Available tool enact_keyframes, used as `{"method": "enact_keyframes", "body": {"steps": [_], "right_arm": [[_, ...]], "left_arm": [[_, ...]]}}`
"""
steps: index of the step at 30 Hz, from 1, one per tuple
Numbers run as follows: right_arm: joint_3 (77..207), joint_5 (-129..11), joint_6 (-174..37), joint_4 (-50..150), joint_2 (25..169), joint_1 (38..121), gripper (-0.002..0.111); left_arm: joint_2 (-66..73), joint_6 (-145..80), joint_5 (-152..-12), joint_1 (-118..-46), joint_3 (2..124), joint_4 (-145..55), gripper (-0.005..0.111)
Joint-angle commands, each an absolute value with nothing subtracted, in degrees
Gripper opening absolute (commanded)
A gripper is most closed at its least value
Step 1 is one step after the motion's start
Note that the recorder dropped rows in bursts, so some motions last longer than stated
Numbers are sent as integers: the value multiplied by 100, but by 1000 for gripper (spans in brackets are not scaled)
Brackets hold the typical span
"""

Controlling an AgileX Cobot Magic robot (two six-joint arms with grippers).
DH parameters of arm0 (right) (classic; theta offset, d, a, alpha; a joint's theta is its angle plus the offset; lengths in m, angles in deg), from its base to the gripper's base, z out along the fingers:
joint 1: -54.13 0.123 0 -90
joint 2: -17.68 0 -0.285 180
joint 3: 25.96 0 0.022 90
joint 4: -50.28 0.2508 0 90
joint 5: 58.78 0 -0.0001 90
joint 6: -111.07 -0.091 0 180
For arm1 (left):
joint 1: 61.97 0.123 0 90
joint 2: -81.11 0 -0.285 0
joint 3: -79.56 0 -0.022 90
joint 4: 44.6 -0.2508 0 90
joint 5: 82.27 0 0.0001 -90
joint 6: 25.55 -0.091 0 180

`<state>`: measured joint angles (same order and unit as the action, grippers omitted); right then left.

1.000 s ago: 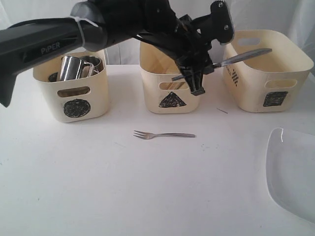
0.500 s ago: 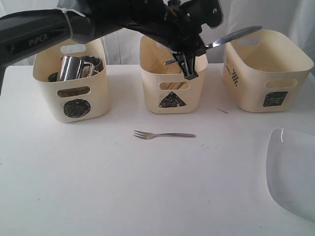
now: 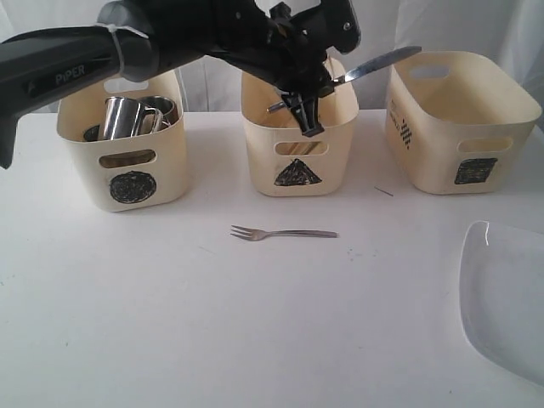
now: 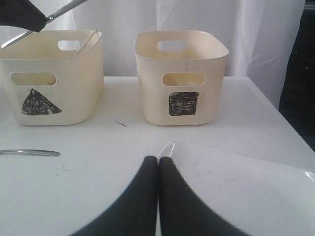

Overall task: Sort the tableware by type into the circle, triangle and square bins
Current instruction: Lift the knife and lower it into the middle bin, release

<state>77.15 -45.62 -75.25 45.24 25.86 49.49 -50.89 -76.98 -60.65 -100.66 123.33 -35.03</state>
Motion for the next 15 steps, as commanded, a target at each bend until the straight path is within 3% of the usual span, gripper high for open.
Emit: {"method": "enact_keyframes", "body": {"steps": [1,3,8,12,15], "right_arm": [[7682,-4604,-7517,4494,2547,4962,0],[7682,-4604,-7517,4494,2547,4962,0],[7682,-4604,-7517,4494,2547,4962,0],[7682,-4604,-7517,4494,2547,4962,0],[7682,-4604,-7517,4494,2547,4962,0]], "left_arm": [[-5027,-7658,-6037,-10037,12311,-3265,0],[-5062,-7658,-5935,-9997,12311,-3123,4],[-5137,-7635,-5877,-9919,12311,-2826,39],[-5110,-7393,-5650,-9919,12311,-2826,41],[-4922,-7393,-4665,-9931,12311,-2642,41]]}}
